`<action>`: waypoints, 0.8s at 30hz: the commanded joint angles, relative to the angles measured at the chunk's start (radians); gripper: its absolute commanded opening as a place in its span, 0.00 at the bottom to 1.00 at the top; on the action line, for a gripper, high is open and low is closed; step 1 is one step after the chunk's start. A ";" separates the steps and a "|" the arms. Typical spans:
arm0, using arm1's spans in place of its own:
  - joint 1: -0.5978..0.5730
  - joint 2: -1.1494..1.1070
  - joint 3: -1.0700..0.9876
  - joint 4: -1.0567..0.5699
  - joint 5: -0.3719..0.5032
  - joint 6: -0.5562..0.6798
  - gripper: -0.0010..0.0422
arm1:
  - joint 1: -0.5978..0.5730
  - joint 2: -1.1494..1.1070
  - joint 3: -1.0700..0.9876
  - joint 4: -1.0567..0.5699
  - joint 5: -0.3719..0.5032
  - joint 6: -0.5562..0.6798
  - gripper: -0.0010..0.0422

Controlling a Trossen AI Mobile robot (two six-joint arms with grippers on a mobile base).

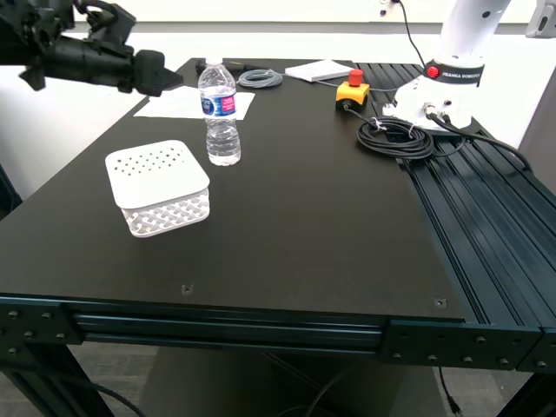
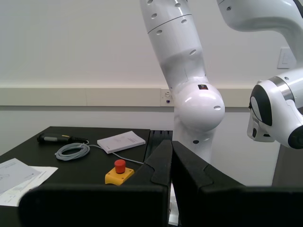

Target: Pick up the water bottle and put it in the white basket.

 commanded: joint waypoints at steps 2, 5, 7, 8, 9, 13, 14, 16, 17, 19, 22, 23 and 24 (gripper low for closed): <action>0.000 0.000 0.001 0.002 0.000 0.000 0.02 | -0.019 0.042 0.049 -0.001 0.009 0.012 0.53; 0.000 0.000 0.001 0.002 0.000 0.000 0.02 | -0.038 0.056 0.090 -0.006 0.012 0.012 0.49; 0.000 0.000 0.001 0.003 0.001 0.000 0.02 | -0.050 0.056 0.111 -0.007 0.012 0.013 0.45; 0.000 0.000 0.001 0.002 0.000 0.000 0.02 | -0.056 0.056 0.122 -0.007 0.012 0.014 0.43; 0.000 0.000 0.001 0.002 0.000 0.000 0.02 | -0.061 0.056 0.132 -0.008 0.012 0.016 0.42; 0.000 0.000 0.001 0.002 0.000 0.000 0.02 | -0.075 0.056 0.164 -0.033 0.012 0.016 0.39; 0.000 0.000 0.001 0.002 0.000 0.000 0.02 | -0.076 0.056 0.164 -0.033 0.013 0.016 0.40; 0.000 0.000 0.001 0.002 0.000 0.000 0.02 | -0.076 0.056 0.163 -0.039 0.056 0.007 0.41; 0.000 0.000 0.001 0.002 0.000 0.000 0.02 | -0.077 0.056 0.163 -0.043 0.080 -0.002 0.43; 0.000 0.000 0.001 0.002 0.000 0.000 0.02 | -0.082 0.056 0.163 -0.064 0.101 -0.008 0.47; 0.000 0.000 0.001 0.002 0.000 0.000 0.02 | -0.085 0.055 0.163 -0.074 0.137 -0.024 0.54; 0.000 0.000 0.001 0.002 0.000 0.000 0.02 | -0.085 0.054 0.164 -0.073 0.139 -0.034 0.55; 0.000 0.000 0.001 0.002 0.001 0.000 0.02 | -0.085 0.054 0.166 -0.073 0.140 -0.039 0.56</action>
